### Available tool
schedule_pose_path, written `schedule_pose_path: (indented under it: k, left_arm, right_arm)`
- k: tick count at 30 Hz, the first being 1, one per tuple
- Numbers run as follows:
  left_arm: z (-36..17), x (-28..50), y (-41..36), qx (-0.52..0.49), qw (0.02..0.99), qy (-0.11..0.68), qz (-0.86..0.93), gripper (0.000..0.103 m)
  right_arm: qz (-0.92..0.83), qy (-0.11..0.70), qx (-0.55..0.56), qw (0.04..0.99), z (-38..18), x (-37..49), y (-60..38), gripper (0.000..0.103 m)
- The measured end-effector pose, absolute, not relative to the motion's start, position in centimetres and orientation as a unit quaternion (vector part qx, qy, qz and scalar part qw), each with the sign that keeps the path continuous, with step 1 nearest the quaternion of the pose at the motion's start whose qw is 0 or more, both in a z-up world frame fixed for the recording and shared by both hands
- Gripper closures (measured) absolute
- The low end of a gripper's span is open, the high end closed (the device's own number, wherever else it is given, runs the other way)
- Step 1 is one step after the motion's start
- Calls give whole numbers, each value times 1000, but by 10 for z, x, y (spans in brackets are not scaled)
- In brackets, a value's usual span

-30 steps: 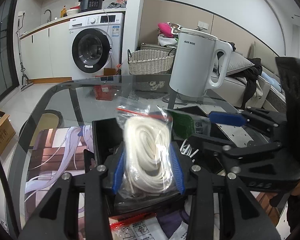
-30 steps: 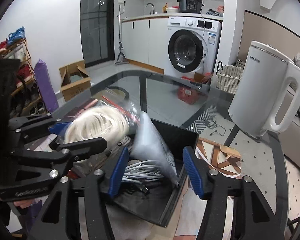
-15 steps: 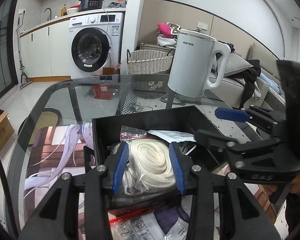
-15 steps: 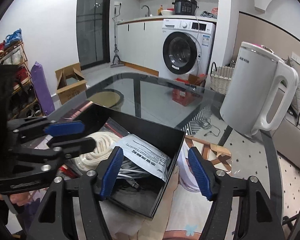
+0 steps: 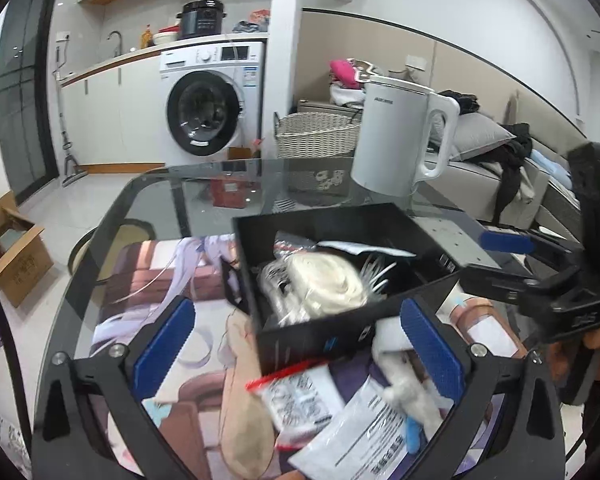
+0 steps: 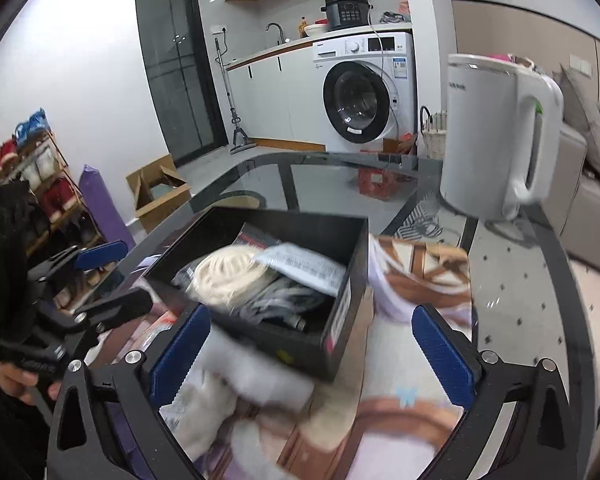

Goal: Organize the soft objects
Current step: 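Drop the sachet into the black box with the right tool while the left drops the rope bag, then lower the right tool onto the white plush toy and grasp it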

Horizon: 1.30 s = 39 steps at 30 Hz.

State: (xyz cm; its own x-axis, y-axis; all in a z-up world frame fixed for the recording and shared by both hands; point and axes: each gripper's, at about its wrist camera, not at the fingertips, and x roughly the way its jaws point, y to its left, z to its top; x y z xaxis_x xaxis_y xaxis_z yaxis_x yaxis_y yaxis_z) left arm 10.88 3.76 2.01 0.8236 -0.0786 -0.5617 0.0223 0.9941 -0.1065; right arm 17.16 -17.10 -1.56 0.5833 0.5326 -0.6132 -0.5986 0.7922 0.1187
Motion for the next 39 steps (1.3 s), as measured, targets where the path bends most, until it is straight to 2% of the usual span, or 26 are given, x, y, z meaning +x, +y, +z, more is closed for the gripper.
schedule_pose_path:
  k: [12,39]
  left_arm:
    - [15,76,32,-35,955,293,-26,0]
    - [-2,80,48,-34,942,333,-21,0]
  right_arm:
    - [317,338,-24,886,-28,130,-188,0]
    - [335,420,-69,840,-82,129,-141,1]
